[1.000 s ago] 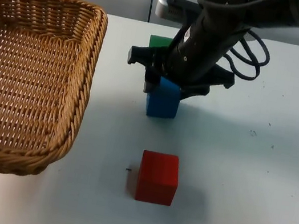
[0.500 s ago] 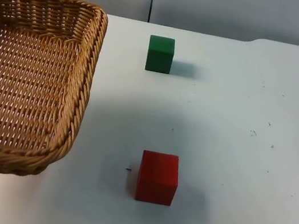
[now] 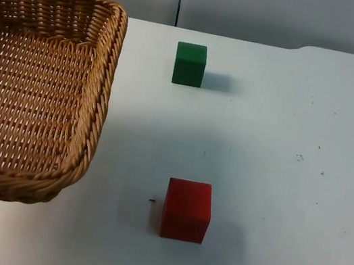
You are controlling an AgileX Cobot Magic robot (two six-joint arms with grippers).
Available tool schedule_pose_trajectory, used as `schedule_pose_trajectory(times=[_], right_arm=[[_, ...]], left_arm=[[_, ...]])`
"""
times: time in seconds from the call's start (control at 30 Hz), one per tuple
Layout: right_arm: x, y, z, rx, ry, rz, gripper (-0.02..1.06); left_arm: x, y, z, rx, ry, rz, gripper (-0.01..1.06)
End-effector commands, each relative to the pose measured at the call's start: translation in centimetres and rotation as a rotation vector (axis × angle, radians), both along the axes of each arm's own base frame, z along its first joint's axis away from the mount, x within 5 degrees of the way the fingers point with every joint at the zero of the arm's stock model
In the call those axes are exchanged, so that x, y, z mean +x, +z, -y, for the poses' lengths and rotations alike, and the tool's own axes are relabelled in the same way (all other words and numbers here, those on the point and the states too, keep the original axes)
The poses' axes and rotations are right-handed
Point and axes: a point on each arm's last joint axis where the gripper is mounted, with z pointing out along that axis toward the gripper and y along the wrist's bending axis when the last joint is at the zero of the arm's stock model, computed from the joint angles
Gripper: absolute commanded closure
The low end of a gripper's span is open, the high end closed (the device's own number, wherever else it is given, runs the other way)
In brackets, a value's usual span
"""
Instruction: Pick up the basket with the left hand and place the blue cube into the basket with the right hand.
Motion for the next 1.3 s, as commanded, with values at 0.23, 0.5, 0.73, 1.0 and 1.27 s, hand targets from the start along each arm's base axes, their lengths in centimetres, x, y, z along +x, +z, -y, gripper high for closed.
schedule_pose_trajectory(times=[0.23, 0.5, 0.73, 1.0, 1.27], right_arm=[[-0.5, -4.4, -3.6, 0.001, 0.063, -0.039, 1.05], [-0.2, -7.1, -5.0, -0.001, 0.078, -0.053, 1.05], [0.3, -9.8, -5.7, -0.022, 0.079, -0.074, 1.05], [0.6, -12.1, -6.2, -0.048, 0.083, -0.091, 1.05], [0.9, -14.5, -6.5, -0.079, 0.087, -0.106, 1.05]], left_arm=[[0.0, 0.4, 0.2, -0.037, 0.021, 0.017, 1.05], [0.1, 0.4, 0.2, -0.029, 0.027, 0.021, 1.05], [0.1, 0.4, 0.2, -0.029, 0.027, 0.021, 1.05], [0.1, 0.4, 0.2, -0.032, 0.026, 0.020, 1.05], [0.0, 0.4, 0.2, -0.037, 0.024, 0.018, 1.05]])
